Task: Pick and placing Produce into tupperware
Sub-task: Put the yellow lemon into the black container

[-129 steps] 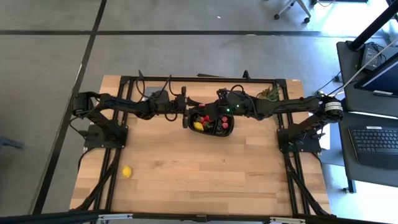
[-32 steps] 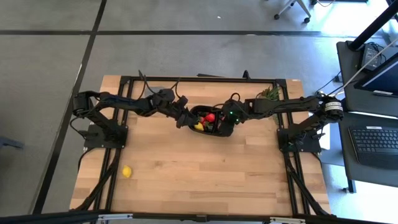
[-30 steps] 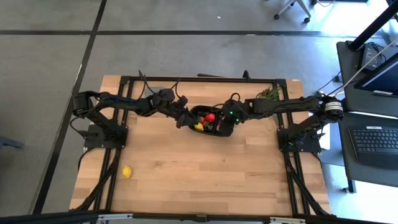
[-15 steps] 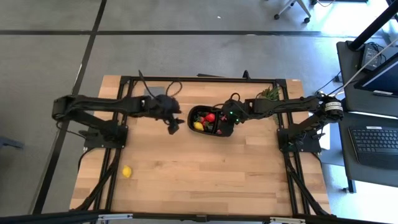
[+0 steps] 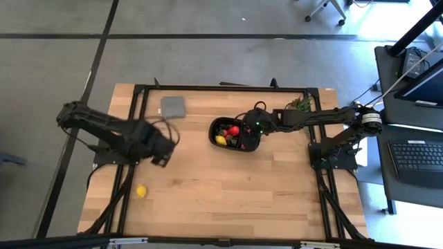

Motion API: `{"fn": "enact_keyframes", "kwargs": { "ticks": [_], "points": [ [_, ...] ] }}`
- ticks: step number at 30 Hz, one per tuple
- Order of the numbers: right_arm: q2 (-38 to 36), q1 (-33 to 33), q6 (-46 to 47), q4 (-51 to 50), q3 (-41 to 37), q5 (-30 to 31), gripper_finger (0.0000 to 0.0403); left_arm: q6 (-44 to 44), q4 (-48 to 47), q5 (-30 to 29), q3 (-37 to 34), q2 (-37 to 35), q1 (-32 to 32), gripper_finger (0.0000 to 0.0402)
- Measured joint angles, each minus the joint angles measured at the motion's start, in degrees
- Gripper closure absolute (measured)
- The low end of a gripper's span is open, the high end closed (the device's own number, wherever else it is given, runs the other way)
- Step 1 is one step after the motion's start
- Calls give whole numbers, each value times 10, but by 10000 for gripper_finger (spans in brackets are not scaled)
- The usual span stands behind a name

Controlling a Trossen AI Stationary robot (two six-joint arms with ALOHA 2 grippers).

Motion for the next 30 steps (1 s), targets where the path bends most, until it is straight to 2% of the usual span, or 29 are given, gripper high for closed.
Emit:
{"fn": "enact_keyframes", "kwargs": {
  "ticks": [2, 6, 13, 22, 30],
  "points": [
    [0, 0, 0, 10, 0, 0, 189, -83, -8, 25, 0, 3, -48, 163],
    [0, 0, -16, 22, 0, -1, 189, -211, 16, 18, 0, 3, -126, 163],
    [0, 0, -48, 35, 0, -1, 189, -383, 37, 35, 0, 9, -214, 163],
    [0, 0, -60, 35, 0, -1, 189, -461, 71, 91, -1, 44, -278, 159],
    [0, 0, -74, 34, 0, -1, 189, -461, 74, 136, -1, 89, -288, 89]
  ]
}}
